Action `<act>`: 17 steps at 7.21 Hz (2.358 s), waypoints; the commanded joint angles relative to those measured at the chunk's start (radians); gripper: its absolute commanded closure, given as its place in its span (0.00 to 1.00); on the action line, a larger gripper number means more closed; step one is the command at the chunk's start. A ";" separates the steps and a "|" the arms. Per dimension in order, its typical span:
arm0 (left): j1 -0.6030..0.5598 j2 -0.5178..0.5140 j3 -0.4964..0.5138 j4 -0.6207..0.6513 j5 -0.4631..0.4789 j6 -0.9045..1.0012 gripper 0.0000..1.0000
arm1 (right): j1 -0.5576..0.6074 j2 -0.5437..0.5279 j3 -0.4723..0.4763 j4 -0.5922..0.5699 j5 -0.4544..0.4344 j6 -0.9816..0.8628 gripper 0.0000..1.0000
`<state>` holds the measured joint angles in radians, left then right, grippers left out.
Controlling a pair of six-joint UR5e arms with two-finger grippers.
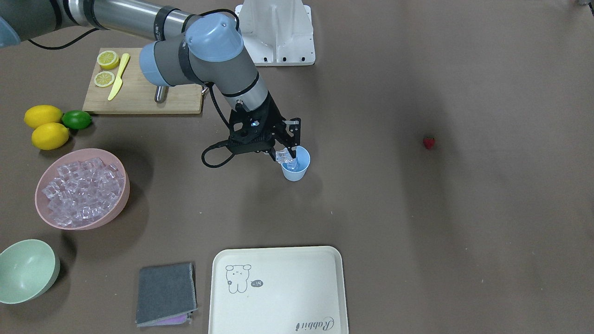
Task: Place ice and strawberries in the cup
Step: 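Carry the ice cube with the right gripper over the blue cup, then open the right gripper to drop the ice cube into the cup, then withdraw the right gripper past the ice bowl while the left gripper reaches toward the strawberry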
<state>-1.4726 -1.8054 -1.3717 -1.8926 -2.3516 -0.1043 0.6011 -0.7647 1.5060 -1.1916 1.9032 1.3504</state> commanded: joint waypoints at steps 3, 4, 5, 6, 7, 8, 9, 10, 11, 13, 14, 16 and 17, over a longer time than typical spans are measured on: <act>-0.002 -0.009 0.013 0.001 0.000 0.000 0.02 | -0.038 0.015 -0.032 0.012 -0.018 0.003 1.00; -0.002 -0.009 0.013 0.003 0.000 0.000 0.02 | -0.043 0.013 -0.033 0.010 -0.019 0.003 1.00; -0.002 -0.009 0.013 0.001 0.000 0.000 0.02 | -0.050 0.013 -0.038 0.009 -0.033 0.010 0.21; -0.002 -0.009 0.014 0.003 0.000 0.000 0.02 | -0.052 0.013 -0.038 0.009 -0.049 0.021 0.01; -0.002 -0.009 0.014 0.003 0.000 0.000 0.02 | -0.050 0.013 -0.035 0.009 -0.046 0.021 0.01; -0.002 -0.009 0.013 0.003 0.000 0.000 0.02 | -0.028 0.012 -0.017 0.004 -0.005 0.019 0.01; 0.001 -0.015 0.011 0.003 0.000 0.000 0.02 | -0.005 0.010 0.009 -0.003 0.060 0.024 0.01; 0.001 -0.017 0.002 0.001 -0.002 0.002 0.02 | 0.034 0.001 0.052 -0.032 0.086 0.024 0.01; 0.001 -0.018 -0.042 -0.002 0.000 0.005 0.02 | 0.099 -0.046 0.136 -0.118 0.136 0.010 0.01; 0.125 -0.023 -0.170 -0.034 0.024 -0.067 0.02 | 0.250 -0.262 0.291 -0.137 0.210 -0.147 0.01; 0.165 -0.061 -0.185 -0.034 0.023 -0.248 0.02 | 0.309 -0.362 0.319 -0.131 0.221 -0.245 0.01; 0.294 -0.080 -0.231 -0.060 0.032 -0.584 0.02 | 0.394 -0.453 0.319 -0.128 0.252 -0.380 0.01; 0.332 0.017 -0.339 -0.112 0.038 -0.641 0.02 | 0.429 -0.487 0.316 -0.128 0.252 -0.439 0.01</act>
<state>-1.1952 -1.8592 -1.6117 -1.9565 -2.3204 -0.6340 0.9803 -1.1994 1.8226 -1.3193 2.1477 0.9915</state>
